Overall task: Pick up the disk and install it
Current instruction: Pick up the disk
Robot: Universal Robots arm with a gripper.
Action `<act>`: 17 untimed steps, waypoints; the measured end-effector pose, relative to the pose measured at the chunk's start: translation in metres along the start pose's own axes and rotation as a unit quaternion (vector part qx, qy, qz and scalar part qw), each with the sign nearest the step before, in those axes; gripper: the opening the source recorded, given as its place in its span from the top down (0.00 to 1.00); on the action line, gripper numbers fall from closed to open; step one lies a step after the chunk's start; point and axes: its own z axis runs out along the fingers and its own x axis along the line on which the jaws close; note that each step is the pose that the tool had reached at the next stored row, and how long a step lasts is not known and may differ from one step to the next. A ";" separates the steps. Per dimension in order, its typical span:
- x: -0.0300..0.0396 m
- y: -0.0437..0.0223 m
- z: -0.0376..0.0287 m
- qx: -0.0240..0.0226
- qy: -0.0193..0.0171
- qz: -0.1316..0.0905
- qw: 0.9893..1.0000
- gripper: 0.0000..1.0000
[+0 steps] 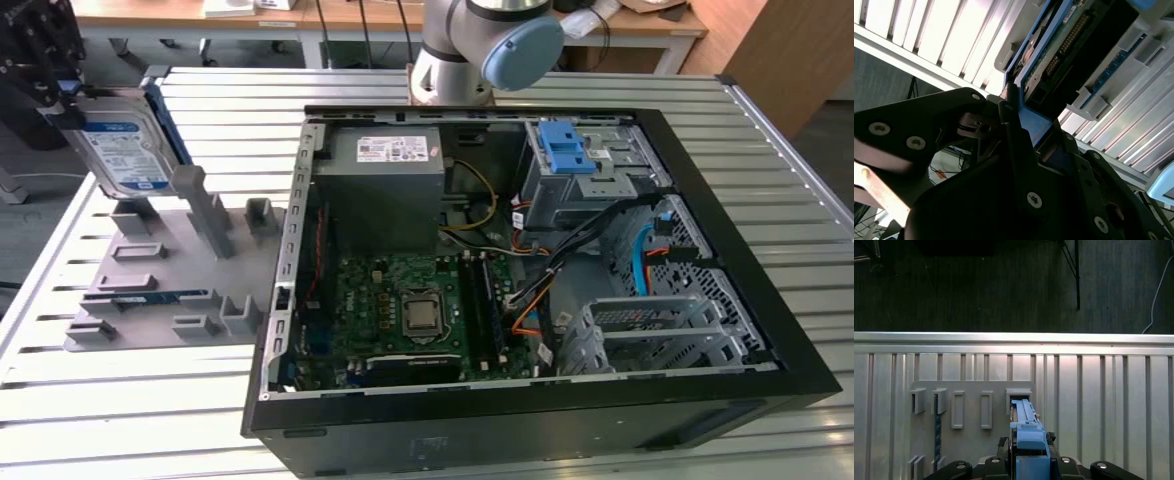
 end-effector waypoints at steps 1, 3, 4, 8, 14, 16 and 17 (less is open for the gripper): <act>0.0000 0.0000 -0.0005 0.000 0.000 0.000 1.000 0.64; 0.0000 0.0000 -0.0015 0.000 0.000 0.000 1.000 0.64; 0.0000 0.0000 -0.0018 0.000 0.000 0.000 1.000 0.64; 0.0000 0.0001 -0.0030 0.000 0.000 0.000 1.000 0.64; -0.0001 0.0001 -0.0056 0.000 0.000 0.000 1.000 0.64; -0.0001 0.0001 -0.0065 0.000 0.000 0.000 1.000 0.64; -0.0001 0.0001 -0.0069 0.000 0.000 0.000 1.000 0.64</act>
